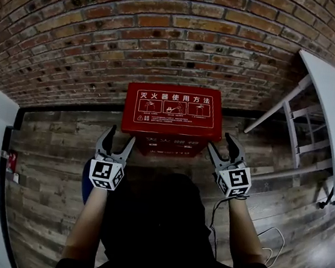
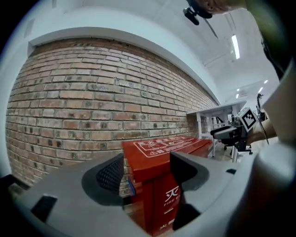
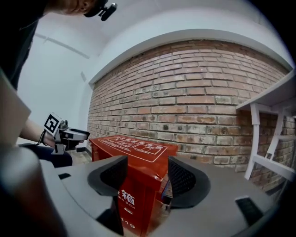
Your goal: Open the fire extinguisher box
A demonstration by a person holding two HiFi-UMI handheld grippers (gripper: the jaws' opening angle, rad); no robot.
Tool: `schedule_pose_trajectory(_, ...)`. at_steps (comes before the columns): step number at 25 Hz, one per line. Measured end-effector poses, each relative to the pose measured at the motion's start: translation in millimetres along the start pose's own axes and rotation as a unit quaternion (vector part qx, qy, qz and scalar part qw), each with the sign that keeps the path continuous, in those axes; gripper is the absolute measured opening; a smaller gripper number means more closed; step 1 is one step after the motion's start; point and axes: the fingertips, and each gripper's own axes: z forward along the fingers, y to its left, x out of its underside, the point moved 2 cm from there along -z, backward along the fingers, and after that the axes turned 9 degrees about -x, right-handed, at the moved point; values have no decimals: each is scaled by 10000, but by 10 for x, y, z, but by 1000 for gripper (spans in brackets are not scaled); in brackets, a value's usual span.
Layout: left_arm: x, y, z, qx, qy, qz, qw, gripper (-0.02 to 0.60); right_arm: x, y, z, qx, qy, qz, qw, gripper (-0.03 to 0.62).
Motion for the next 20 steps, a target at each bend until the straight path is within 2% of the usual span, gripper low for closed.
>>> schedule_pose_trajectory(3, 166, -22, 122, 130, 275, -63, 9995, 367, 116, -48, 42, -128, 64, 144, 9998, 268)
schedule_pose_trajectory(8, 324, -7, 229, 236, 435, -312, 9983, 385, 281, -69, 153, -316, 139, 369, 9987, 275)
schedule_pose_trajectory(15, 305, -59, 275, 405, 327, -410, 9978, 383, 318, -91, 207, -350, 56, 522, 9980, 273)
schedule_pose_trajectory(20, 286, -71, 278, 337, 341, -397, 9981, 383, 329, -107, 210, -267, 111, 425, 9987, 272)
